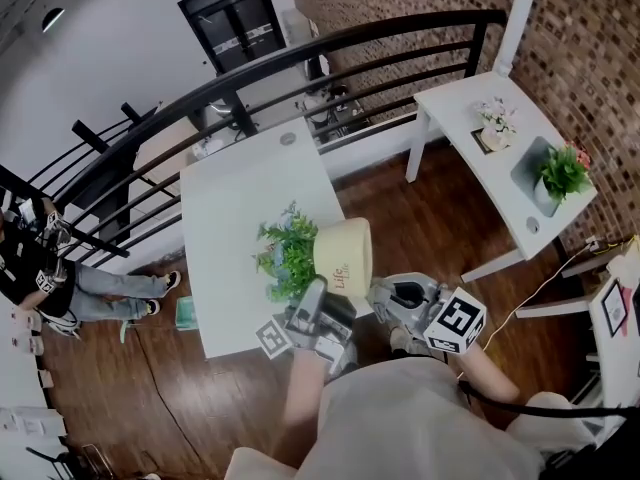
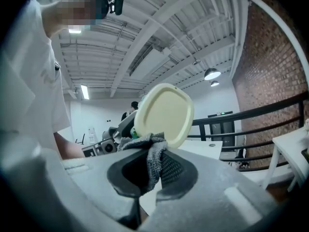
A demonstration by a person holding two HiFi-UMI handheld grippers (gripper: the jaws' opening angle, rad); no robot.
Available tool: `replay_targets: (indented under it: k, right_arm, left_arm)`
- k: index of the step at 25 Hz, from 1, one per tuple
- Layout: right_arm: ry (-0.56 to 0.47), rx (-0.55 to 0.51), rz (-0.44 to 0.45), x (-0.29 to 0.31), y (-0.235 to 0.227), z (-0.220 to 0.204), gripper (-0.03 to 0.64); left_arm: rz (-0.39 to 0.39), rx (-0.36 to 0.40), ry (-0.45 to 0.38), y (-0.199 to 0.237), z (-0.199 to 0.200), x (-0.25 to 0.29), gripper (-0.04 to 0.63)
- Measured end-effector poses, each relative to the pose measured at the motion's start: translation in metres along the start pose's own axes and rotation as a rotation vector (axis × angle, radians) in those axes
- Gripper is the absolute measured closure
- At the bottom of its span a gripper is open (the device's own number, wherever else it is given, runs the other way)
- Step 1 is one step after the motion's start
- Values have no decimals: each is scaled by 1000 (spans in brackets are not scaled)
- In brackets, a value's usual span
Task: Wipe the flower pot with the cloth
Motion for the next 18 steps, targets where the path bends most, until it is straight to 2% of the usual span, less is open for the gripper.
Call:
replay_targets:
  k: [5,8,11,15,18]
  right_arm:
    - [-101,-31,58,-15,12,25,615]
    - [-186,-38,47,-22,9,44,615]
    - [-246,-35,-26,-25,-4,56,615]
    - [-353,42,-140,-32,-25,63,614]
    - [-354,72,-216,-32,-40,61,614]
  left_arm:
    - [22,-6,-35,10,4,-14,173]
    - [21,-26,-27,12,-2,-19,173]
    - [2,-58,-13,14,-14,-15,174]
    - [-15,-104,5,18,-32,-13,175]
    - [-42,-130,5,15,-39,-10,175]
Point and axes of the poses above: the fingertips, and each gripper's own axes: x forward along the fingers, y to its left, z out of its top, the point moved 7 cm from there along -x, backward along the fingers, and after that the axes turned 13 degrees about y, right-handed, at the moved point
